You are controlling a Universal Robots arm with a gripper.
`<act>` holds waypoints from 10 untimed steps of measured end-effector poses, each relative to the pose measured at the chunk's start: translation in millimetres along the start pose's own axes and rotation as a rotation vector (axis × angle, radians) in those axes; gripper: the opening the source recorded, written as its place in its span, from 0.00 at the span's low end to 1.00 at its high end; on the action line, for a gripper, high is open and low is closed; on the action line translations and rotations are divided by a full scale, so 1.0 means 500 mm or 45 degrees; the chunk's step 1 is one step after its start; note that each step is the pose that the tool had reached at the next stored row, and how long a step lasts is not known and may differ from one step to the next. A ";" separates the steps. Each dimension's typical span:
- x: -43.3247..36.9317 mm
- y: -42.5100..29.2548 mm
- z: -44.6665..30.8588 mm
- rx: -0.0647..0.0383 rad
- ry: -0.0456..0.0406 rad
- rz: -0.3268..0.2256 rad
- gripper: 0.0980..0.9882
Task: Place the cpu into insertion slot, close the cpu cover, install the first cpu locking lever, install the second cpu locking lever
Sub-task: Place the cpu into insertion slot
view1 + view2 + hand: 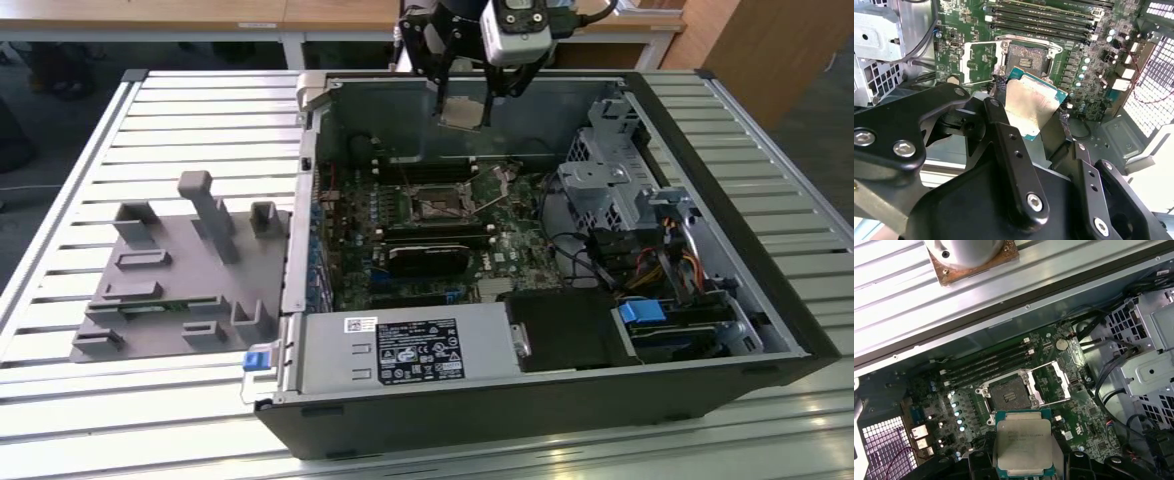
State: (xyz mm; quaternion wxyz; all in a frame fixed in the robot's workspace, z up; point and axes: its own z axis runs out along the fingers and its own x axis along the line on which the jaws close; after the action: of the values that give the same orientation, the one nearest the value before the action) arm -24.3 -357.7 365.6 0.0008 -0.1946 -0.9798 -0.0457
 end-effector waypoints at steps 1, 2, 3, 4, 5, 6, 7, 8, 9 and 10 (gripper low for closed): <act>0.000 0.000 0.000 0.000 0.000 0.005 0.48; 0.000 0.000 0.000 0.000 -0.001 0.010 0.48; 0.000 0.000 0.000 0.000 -0.001 0.015 0.48; 0.000 0.000 0.000 0.000 -0.002 0.020 0.48; 0.000 0.000 0.000 -0.001 -0.002 0.025 0.48; 0.000 0.000 0.001 -0.001 -0.003 0.030 0.48; 0.000 0.000 0.001 -0.001 -0.003 0.035 0.48; 0.000 0.000 0.001 -0.001 -0.004 0.040 0.48; 0.000 0.000 0.001 -0.001 -0.004 0.045 0.48; 0.000 0.000 0.001 -0.001 -0.004 0.050 0.48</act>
State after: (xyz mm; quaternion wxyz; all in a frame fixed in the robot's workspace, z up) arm -24.3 -357.7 365.2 -0.0001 -0.2137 -0.9758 -0.0457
